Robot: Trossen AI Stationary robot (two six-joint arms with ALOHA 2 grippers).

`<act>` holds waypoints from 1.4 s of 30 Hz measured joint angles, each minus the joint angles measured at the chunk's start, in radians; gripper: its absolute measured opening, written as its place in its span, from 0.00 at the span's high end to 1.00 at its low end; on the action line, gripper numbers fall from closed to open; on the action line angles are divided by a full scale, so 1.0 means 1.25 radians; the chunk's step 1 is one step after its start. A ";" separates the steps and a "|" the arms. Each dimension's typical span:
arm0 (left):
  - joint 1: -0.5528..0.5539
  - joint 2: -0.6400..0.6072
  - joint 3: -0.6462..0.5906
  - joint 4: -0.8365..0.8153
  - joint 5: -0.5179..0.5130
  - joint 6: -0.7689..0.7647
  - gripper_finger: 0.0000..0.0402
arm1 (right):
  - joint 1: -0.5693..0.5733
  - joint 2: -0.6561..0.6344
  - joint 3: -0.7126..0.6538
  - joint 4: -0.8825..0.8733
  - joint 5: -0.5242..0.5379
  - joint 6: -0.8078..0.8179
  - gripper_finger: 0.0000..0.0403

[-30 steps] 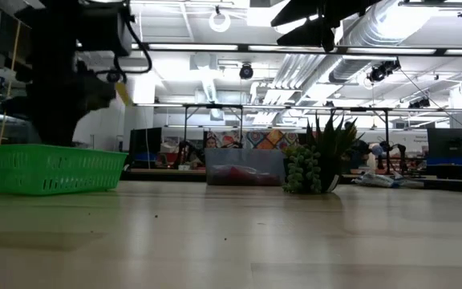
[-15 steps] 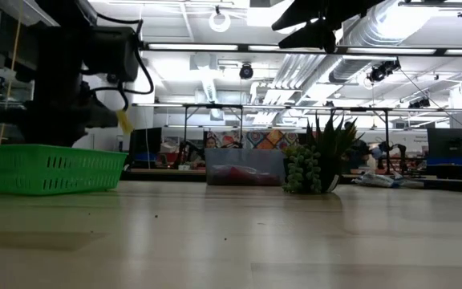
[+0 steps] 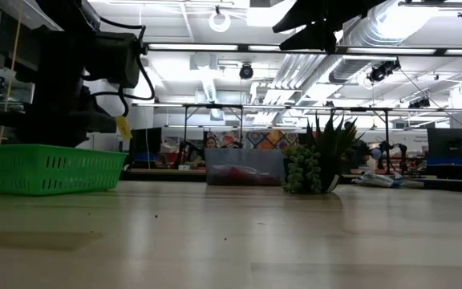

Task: Sort candy
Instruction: Put the white candy into the green bin

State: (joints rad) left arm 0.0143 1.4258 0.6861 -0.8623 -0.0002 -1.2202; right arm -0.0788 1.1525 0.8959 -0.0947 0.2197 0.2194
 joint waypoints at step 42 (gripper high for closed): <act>0.035 -0.338 0.103 1.043 -0.027 0.721 0.59 | 0.000 0.000 0.000 0.001 -0.001 0.039 0.39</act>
State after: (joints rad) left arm 0.0579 1.0037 0.8154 0.4411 -0.0341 -0.3190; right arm -0.0784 1.1526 0.8959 -0.0929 0.2182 0.2684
